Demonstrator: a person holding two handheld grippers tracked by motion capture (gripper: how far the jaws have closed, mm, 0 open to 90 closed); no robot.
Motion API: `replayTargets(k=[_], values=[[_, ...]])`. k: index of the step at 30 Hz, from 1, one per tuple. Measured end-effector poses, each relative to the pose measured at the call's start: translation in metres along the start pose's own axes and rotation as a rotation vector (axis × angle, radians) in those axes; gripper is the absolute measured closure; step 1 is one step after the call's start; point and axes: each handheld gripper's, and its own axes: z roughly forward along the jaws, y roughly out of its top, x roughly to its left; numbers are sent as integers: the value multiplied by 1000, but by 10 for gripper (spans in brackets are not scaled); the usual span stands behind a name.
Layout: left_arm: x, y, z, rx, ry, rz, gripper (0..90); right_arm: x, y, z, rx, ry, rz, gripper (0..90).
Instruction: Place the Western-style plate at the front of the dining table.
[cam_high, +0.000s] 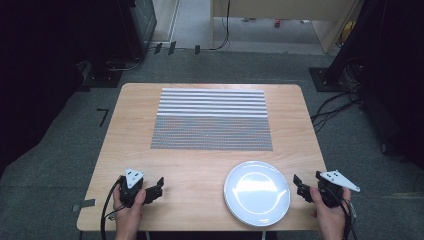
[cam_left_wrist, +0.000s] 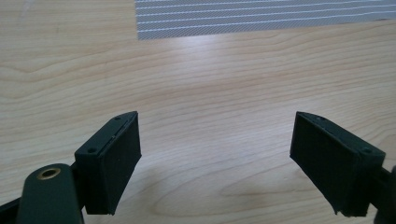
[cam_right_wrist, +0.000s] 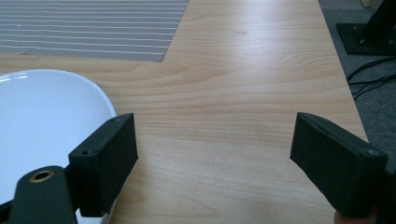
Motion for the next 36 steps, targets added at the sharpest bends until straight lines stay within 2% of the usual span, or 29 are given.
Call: replayTargets(k=[6,12,19,25,32,36], values=[[-20,8,2,-8,-65,17,161,10,-4,-5,4,28,-20,140],[-44,17,10,-3,-110,52,161,11,-5,-9,-4,40,-20,140],[-74,26,20,-2,-160,90,161,10,-4,-10,-14,48,-3,141],[-91,29,26,4,-190,111,161,12,-1,-9,-30,55,20,146],[-109,34,29,3,-220,119,161,17,3,-11,-49,32,29,240],[-126,37,31,4,-249,142,161,16,2,-11,-42,62,28,407]])
